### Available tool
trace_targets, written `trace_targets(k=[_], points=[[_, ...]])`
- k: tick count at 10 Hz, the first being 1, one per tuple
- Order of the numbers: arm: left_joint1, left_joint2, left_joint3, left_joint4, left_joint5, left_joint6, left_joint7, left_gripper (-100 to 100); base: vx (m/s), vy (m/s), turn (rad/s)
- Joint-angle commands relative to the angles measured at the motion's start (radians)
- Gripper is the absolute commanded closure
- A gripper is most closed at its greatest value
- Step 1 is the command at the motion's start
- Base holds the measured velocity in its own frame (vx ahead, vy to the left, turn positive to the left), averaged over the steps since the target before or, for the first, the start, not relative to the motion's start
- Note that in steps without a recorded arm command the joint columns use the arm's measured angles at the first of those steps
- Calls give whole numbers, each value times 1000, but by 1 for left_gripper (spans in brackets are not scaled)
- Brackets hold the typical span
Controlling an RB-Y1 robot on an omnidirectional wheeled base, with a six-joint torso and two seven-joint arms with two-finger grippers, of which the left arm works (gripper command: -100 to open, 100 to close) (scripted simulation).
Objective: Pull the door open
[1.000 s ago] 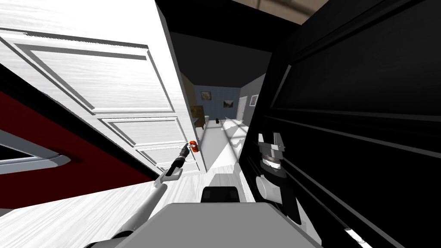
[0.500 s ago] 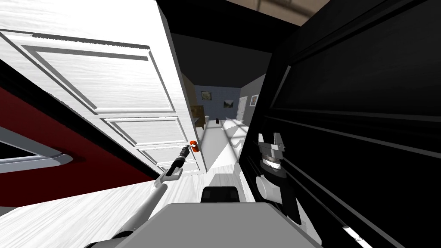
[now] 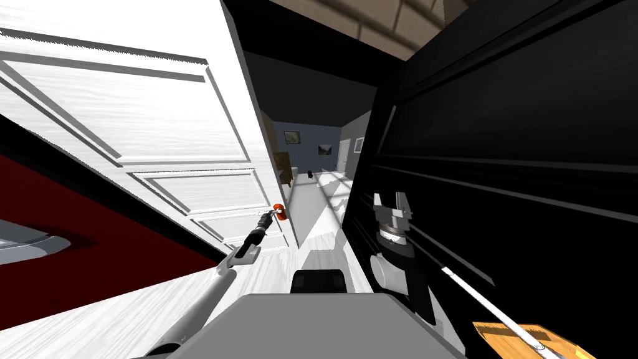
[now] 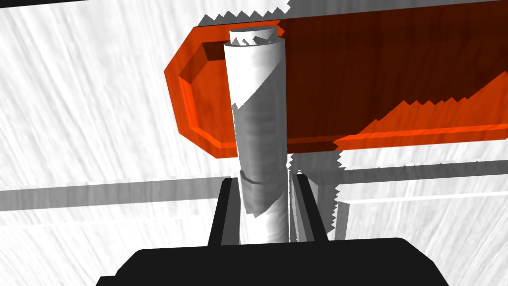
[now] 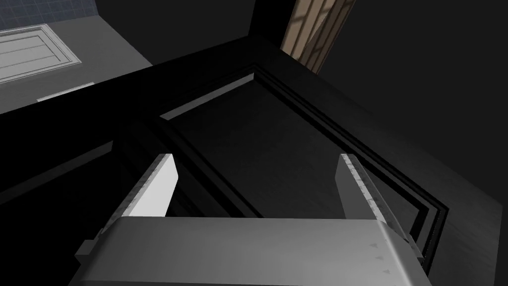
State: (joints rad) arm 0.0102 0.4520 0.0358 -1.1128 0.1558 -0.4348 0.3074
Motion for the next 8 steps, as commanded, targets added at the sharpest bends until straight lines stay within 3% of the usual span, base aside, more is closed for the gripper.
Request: trace_targets(k=[1,5,6,8], points=[[22,25,-16,-8,3,-12,26,100,-218,77,-189],[60,82,-51,-20,9,-50,80,100,-206,84,-181],[53,68,-49,-16,7,-43,69,100,-106,41,-67],[89,103,-76,-35,9,-79,100,100,-179,68,-138]])
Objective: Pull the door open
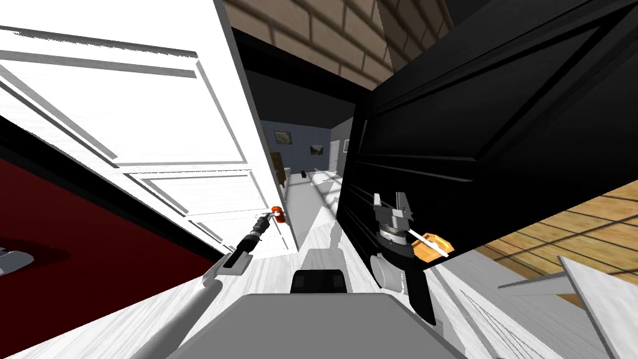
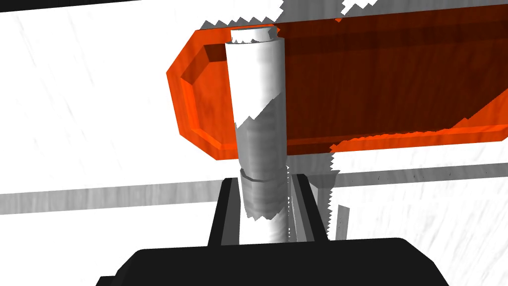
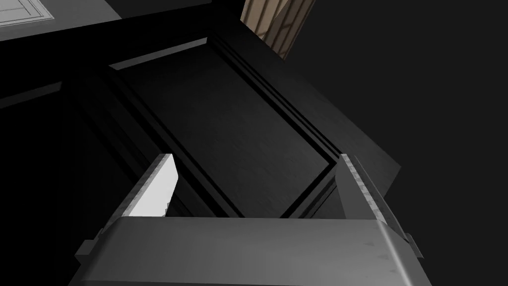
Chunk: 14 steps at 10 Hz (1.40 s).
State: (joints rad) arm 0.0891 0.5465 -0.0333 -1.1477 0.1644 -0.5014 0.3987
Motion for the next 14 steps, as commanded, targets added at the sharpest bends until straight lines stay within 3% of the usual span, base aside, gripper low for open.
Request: trace_targets(k=[1,4,5,6,7,12,13,14], points=[[25,23,-16,-8,1,-26,21,100,-213,65,-126],[69,69,-46,-32,4,-70,57,100,-214,65,-101],[57,59,-41,-27,3,-59,49,100,-119,48,-51],[85,83,-57,-30,3,-97,71,100,-181,65,-183],[85,83,-57,-30,3,-97,71,100,-209,86,-121],[143,146,-82,-35,8,-179,116,100,-181,67,-116],[132,136,-84,-33,5,-169,110,100,-77,23,-35],[147,150,-94,-28,2,-199,124,100,-117,61,-141]])
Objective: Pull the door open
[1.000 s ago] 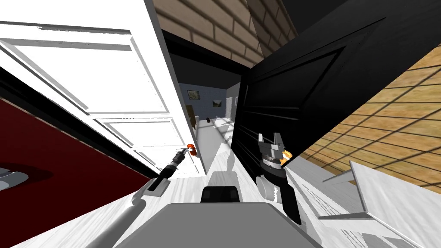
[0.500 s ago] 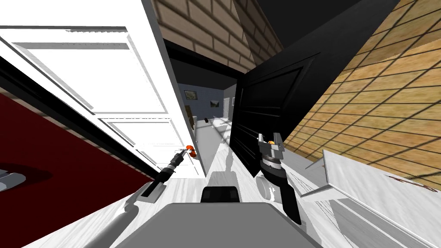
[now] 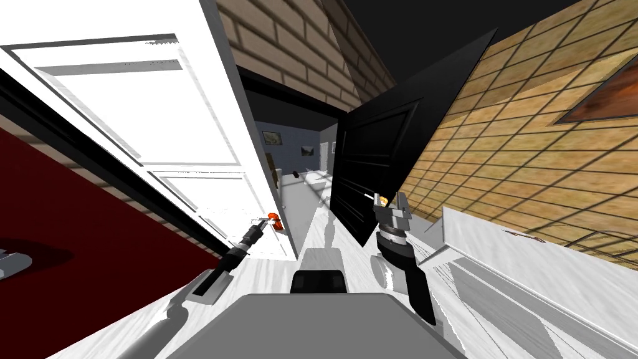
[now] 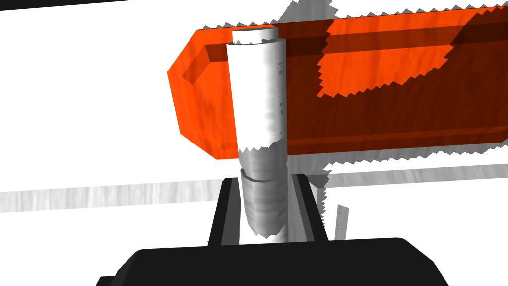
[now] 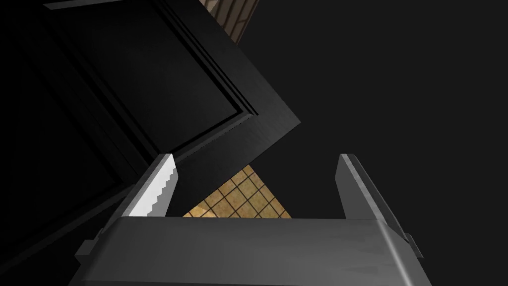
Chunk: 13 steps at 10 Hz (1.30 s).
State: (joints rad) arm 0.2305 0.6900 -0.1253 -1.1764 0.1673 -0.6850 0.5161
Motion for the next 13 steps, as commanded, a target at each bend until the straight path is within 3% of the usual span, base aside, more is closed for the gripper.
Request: trace_targets(k=[1,6,7,8,13], points=[[9,11,-4,2,-1,-23,10,100,-185,81,-133],[48,59,-21,11,-7,-104,47,100,-209,89,-117],[41,51,-26,12,-9,-98,43,100,-85,20,-18],[47,60,-34,22,-11,-119,52,100,-149,18,-152],[53,86,-45,43,-12,-165,70,100,-195,93,-151]])
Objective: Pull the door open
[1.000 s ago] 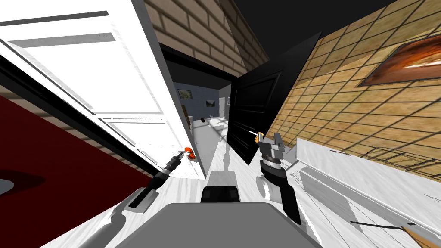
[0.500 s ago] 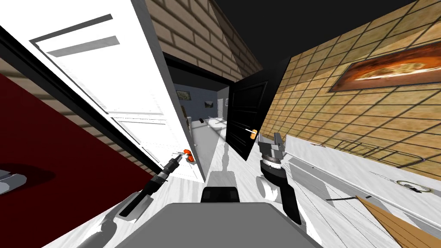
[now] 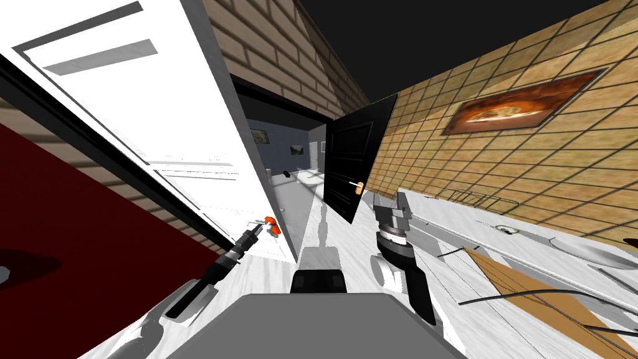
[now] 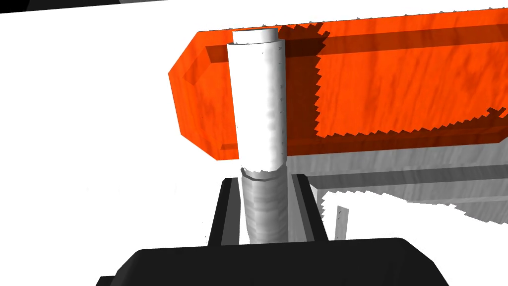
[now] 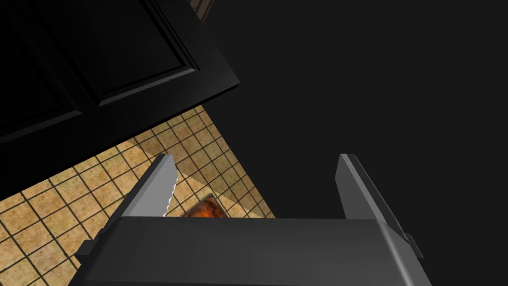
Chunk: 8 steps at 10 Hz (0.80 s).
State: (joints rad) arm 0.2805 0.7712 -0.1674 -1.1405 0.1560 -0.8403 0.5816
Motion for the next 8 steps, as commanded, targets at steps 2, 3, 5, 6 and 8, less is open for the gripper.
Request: trace_targets(k=[2,3,5,6,8], points=[[5,12,-6,13,0,-24,10,100,-158,85,-87],[6,16,-8,16,0,-31,13,100,-185,82,-113],[3,13,-14,20,-3,-35,13,100,-129,54,-67],[6,19,-18,30,-6,-52,19,100,-110,38,-133],[7,25,-20,40,-7,-67,25,100,-170,95,-148]])
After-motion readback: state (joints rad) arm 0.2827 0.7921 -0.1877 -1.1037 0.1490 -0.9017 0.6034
